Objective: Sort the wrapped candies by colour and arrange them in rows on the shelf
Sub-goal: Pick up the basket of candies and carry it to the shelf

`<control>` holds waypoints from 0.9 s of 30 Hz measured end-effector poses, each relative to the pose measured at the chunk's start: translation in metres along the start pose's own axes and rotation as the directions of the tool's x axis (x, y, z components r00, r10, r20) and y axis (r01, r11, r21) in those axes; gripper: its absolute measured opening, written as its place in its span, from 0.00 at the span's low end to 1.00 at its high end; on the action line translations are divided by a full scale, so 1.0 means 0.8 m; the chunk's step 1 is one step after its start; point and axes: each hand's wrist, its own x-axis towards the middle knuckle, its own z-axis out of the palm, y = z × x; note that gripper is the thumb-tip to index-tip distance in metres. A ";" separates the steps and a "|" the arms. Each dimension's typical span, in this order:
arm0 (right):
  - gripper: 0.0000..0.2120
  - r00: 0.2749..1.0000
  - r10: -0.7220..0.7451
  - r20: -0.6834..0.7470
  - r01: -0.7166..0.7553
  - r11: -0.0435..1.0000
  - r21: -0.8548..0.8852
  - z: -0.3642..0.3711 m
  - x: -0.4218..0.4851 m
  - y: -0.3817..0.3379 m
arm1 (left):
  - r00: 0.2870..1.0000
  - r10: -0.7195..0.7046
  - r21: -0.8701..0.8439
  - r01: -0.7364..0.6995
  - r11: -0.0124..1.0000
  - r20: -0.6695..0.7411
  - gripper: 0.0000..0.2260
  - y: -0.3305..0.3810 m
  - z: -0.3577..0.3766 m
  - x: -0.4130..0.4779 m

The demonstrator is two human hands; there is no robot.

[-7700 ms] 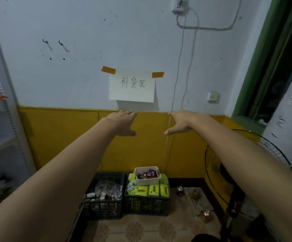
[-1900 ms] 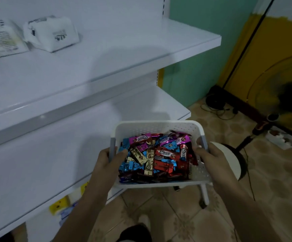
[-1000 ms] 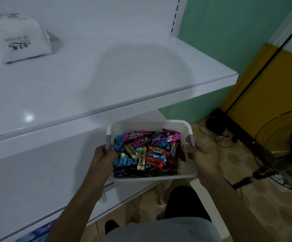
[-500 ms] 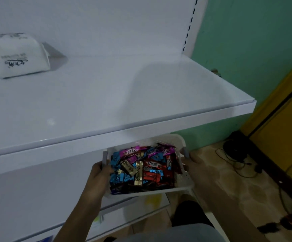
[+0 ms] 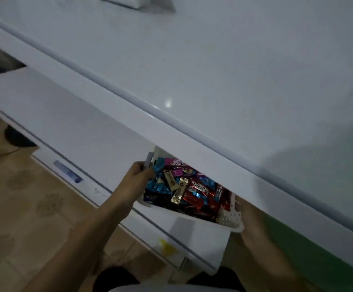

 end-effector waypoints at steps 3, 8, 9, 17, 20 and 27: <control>0.14 0.999 -0.031 0.045 0.032 0.999 -0.021 -0.008 0.009 0.006 | 1.000 0.017 -0.024 -0.017 1.000 0.003 0.12 -0.021 0.001 -0.016; 0.10 0.998 -0.022 0.065 0.016 0.996 0.088 0.004 0.036 0.046 | 0.989 0.124 -0.060 -0.119 0.991 0.079 0.15 -0.073 -0.014 0.003; 0.09 0.994 -0.047 0.101 0.038 0.995 0.092 0.009 0.043 0.052 | 0.984 0.153 -0.076 -0.146 0.986 0.090 0.16 -0.085 -0.016 0.011; 0.17 0.961 -0.223 0.164 0.202 0.970 0.133 0.013 0.086 0.089 | 0.952 0.305 -0.197 -0.293 0.935 0.032 0.15 -0.140 -0.014 0.050; 0.21 0.950 -0.267 0.163 0.235 0.953 0.194 0.010 0.094 0.103 | 0.947 0.321 -0.210 -0.312 0.927 0.007 0.13 -0.147 -0.008 0.054; 0.16 0.928 -0.362 0.091 0.342 0.922 0.182 0.009 0.091 0.108 | 0.948 0.306 -0.166 -0.289 0.943 0.085 0.13 -0.133 0.001 0.074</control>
